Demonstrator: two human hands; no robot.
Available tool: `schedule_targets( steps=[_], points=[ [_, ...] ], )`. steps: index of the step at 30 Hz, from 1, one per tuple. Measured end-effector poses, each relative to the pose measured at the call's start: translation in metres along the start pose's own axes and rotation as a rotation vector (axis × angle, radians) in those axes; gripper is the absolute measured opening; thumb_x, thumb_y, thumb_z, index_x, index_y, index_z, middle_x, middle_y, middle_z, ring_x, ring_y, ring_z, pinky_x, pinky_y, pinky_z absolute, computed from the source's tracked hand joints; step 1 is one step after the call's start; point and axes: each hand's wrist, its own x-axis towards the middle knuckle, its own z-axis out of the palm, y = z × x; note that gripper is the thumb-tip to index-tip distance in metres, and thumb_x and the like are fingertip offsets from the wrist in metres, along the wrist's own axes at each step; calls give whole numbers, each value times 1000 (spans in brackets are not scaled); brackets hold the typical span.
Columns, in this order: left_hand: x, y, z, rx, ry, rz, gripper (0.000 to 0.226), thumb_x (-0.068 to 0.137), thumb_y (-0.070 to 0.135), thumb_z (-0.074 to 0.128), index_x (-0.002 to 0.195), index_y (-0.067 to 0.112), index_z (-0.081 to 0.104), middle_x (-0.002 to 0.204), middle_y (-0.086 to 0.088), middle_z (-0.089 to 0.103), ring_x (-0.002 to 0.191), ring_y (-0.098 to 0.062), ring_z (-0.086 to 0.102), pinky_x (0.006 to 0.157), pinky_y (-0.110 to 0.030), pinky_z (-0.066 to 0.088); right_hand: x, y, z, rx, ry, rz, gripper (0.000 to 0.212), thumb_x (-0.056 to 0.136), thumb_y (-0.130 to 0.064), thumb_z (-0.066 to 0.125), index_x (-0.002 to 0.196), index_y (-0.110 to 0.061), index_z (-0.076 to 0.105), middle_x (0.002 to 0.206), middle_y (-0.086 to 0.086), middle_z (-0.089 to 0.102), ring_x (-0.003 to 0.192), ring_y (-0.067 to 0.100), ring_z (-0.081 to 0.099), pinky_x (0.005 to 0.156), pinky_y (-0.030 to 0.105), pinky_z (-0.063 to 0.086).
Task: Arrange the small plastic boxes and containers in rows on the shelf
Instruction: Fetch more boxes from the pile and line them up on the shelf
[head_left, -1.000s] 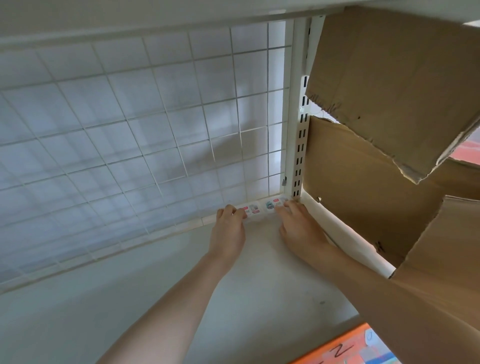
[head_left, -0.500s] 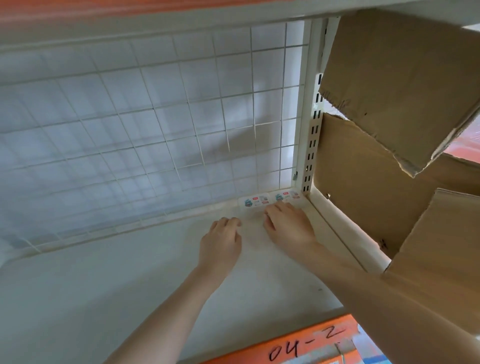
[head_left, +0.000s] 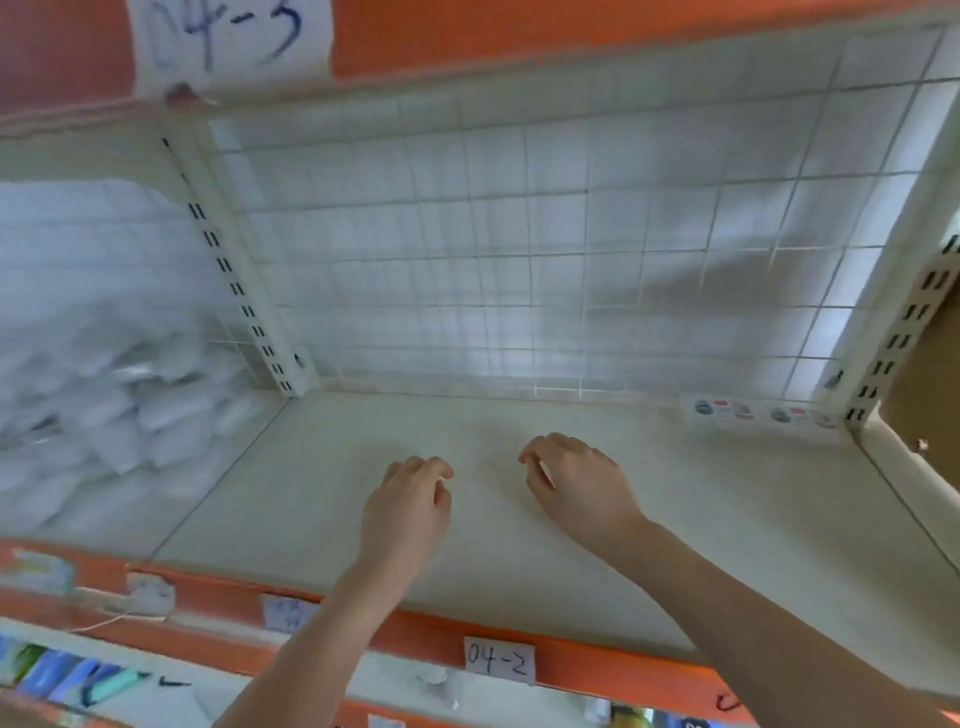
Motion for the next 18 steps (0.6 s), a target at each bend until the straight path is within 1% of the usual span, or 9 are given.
schedule_targets(
  steps=[4,7,11,15,18],
  points=[
    [-10,-67,-28,38,66,-94,27,91,15,47,113,23,61,109,4,61,109,-18,50,77,-32,43,15,-36,23,18,-42,-112,24,96,-24,42,108,-21,62,103,-7,62,95,16,59,81,28,43],
    [-13,-113,-47,51,113,-144,25,88,13,50,109,21,62,105,2,62,106,-20,52,76,-32,44,34,-63,39,9,-66,-142,24,96,-24,42,108,-21,62,104,-6,63,95,17,58,81,30,44],
    [-8,-169,-68,69,131,-161,25,89,14,48,110,21,62,107,2,62,104,-19,53,77,-32,43,60,-109,66,2,-66,-157,23,96,-24,43,108,-21,62,104,-5,63,93,18,59,75,29,42],
    [2,-213,-85,55,146,-158,27,91,15,46,113,22,60,111,2,60,106,-19,52,78,-32,43,84,-161,95,17,-95,-190,23,95,-24,43,108,-20,62,104,-4,64,94,20,59,78,33,46],
    [10,-243,-96,58,186,-130,26,91,15,46,112,20,60,110,1,60,105,-19,52,78,-31,44,102,-199,115,18,-115,-201,24,95,-26,42,110,-22,61,105,-4,62,97,20,58,79,32,46]
  ],
)
